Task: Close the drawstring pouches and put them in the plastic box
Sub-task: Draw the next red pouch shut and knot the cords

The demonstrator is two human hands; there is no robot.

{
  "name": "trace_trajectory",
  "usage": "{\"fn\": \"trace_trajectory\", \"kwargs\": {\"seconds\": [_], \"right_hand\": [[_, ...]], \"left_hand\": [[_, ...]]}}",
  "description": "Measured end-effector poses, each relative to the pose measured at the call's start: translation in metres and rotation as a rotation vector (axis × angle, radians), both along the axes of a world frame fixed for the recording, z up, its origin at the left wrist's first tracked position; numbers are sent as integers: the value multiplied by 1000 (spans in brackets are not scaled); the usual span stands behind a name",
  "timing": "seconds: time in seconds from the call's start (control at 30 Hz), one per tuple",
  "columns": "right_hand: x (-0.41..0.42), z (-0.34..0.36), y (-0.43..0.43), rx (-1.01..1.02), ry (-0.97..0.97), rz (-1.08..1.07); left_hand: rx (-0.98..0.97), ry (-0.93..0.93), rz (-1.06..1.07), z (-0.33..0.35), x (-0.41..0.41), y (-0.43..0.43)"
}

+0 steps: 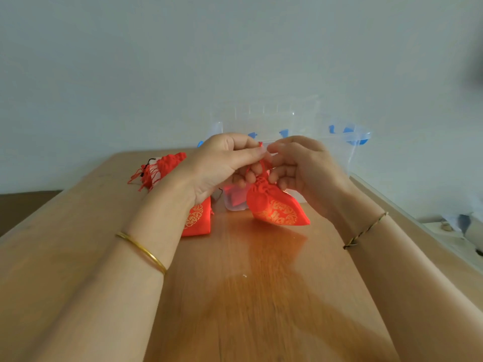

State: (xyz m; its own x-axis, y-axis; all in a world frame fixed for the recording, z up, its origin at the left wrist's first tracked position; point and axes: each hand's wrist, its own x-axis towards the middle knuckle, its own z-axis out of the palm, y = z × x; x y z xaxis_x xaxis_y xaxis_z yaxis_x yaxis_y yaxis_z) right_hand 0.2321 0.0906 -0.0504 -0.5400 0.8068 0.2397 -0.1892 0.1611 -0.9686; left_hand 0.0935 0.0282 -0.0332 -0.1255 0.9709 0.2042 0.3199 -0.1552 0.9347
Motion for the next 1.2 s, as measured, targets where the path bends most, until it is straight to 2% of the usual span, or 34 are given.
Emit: {"fn": "trace_trajectory", "kwargs": {"seconds": [0.1,0.27,0.6,0.67,0.73,0.8,0.87,0.97,1.07,1.2], "right_hand": [[-1,-1,0,109,-38,-35],[-7,-7,-1,418,-125,-119],[-12,-12,-4,847,-258,-329],[-11,-11,-5,751,-259,-301],[-10,-9,-4,495,-181,-211],[-8,-10,-1,264,-99,-156],[-8,-11,3,126,-55,-135],[-8,-11,3,54,-27,-131],[-7,-9,1,-9,21,-107],[-6,-7,1,-106,70,-28]], "left_hand": [[1,-53,56,-1,-2,2],[17,-126,153,-2,0,3],[55,-114,249,4,4,-1],[72,-140,257,7,2,-2],[92,-151,274,11,-1,-3],[135,-65,320,13,-4,-4],[198,44,307,17,-5,-6],[227,265,232,19,4,-10],[244,493,273,16,11,-8],[251,609,356,13,10,-4]]}}
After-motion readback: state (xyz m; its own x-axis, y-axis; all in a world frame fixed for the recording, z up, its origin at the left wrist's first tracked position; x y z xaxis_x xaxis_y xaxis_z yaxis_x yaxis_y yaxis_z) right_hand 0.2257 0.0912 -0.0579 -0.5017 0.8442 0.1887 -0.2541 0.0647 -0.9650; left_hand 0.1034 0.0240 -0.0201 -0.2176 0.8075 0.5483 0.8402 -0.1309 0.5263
